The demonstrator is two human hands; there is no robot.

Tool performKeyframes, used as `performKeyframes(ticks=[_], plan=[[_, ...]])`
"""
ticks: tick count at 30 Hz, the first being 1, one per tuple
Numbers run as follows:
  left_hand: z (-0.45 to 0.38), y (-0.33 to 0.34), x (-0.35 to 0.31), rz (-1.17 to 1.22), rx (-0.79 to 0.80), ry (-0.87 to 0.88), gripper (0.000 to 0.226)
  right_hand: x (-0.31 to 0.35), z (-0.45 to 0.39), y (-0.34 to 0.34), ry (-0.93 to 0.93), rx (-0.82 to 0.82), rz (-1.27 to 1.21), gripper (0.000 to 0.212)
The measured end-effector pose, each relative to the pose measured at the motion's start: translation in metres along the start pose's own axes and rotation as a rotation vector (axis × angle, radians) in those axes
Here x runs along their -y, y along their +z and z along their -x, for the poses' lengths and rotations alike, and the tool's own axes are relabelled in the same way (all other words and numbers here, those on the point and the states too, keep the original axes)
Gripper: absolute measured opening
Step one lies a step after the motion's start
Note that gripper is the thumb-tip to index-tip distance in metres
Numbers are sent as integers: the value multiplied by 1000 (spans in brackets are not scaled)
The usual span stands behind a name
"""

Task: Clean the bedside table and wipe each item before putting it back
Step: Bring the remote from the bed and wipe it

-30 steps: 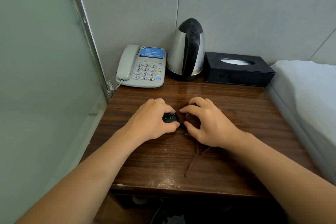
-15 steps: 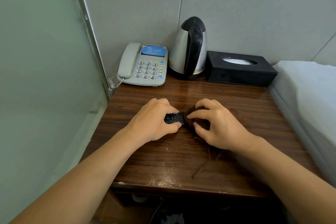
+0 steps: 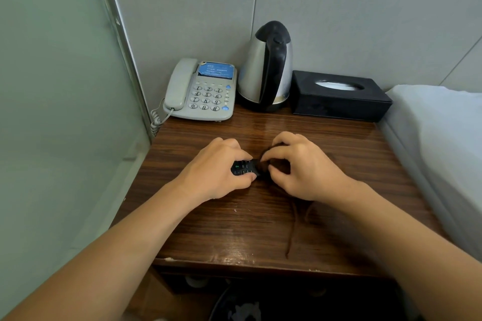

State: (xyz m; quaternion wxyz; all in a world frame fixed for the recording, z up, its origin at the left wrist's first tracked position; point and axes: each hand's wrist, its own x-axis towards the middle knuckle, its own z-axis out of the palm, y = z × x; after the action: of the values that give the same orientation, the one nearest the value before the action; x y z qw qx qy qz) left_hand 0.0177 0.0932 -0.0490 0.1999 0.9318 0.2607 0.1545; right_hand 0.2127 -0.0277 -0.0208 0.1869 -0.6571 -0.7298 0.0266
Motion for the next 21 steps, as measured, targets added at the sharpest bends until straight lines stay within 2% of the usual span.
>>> performKeyframes(ticks=[2,6,11,16,21], plan=[[-1,-1,1,5,-1,-6,44,2,-2,7,1,-32,-9,26],[0,-3,0,-9,13,21,43,-3,5,-2,-38,55,14,27],[2,-2,-2,6,-5,30,36,6,-3,5,14,-30,48,27],[3,-2,-3,-1,-11,35,44,2,16,-11,-9,105,89,27],[2,0,-2,-2,-6,21,44,-1,7,3,63,-100,22,26]])
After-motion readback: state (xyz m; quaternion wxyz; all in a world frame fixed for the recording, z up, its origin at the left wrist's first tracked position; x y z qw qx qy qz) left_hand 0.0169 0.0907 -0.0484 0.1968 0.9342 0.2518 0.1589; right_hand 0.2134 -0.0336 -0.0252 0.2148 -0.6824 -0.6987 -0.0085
